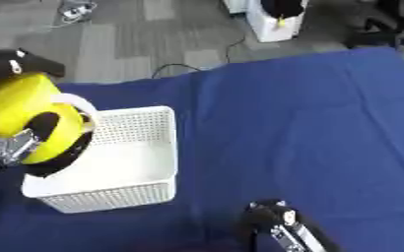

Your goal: Pick up objects on the table and place them in the box.

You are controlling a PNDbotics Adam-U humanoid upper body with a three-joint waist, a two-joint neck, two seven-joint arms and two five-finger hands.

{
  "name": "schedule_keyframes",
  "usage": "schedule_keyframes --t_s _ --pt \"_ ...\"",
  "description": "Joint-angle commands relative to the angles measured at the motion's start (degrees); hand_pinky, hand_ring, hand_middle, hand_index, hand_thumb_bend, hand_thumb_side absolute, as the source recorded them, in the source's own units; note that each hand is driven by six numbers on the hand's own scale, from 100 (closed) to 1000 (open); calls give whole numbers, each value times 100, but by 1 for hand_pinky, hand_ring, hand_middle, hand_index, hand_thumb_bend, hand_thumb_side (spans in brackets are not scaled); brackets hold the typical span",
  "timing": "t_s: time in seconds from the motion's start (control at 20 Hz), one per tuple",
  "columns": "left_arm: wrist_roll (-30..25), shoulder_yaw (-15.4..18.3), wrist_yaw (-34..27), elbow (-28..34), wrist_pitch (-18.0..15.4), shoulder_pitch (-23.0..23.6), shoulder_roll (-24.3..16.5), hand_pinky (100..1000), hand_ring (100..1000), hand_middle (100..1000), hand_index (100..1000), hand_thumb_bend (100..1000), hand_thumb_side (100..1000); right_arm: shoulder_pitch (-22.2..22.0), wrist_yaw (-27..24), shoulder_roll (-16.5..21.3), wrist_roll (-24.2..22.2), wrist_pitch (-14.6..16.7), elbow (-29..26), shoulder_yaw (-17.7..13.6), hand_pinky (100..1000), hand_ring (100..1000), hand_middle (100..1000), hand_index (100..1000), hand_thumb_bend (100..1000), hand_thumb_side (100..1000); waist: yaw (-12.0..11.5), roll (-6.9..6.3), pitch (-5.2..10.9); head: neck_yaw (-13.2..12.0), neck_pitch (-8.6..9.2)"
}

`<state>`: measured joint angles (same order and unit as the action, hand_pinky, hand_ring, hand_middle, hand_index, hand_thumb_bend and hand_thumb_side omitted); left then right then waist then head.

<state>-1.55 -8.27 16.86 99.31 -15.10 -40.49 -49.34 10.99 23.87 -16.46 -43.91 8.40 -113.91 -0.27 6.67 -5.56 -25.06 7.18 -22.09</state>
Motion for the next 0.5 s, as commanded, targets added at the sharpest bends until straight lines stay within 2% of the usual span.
schedule_keyframes --t_s 0.05,0.4,0.5 --pt "36 18 168 -112 -70 -134 -102 573 610 732 877 168 779 108 103 -136 -16 -37 -68 14 325 427 448 609 100 1000 27 -9 48 -64 15" --pt "47 -39 636 -385 -252 -233 -91 738 676 777 914 119 884 256 250 -207 -53 -57 -68 21 326 427 449 609 100 1000 108 -47 -123 -102 -3" --pt "68 -55 763 -475 -319 -263 -80 820 709 804 937 133 906 276 268 -213 -58 -56 -68 25 326 427 449 609 100 1000 119 -54 -147 -108 -4"
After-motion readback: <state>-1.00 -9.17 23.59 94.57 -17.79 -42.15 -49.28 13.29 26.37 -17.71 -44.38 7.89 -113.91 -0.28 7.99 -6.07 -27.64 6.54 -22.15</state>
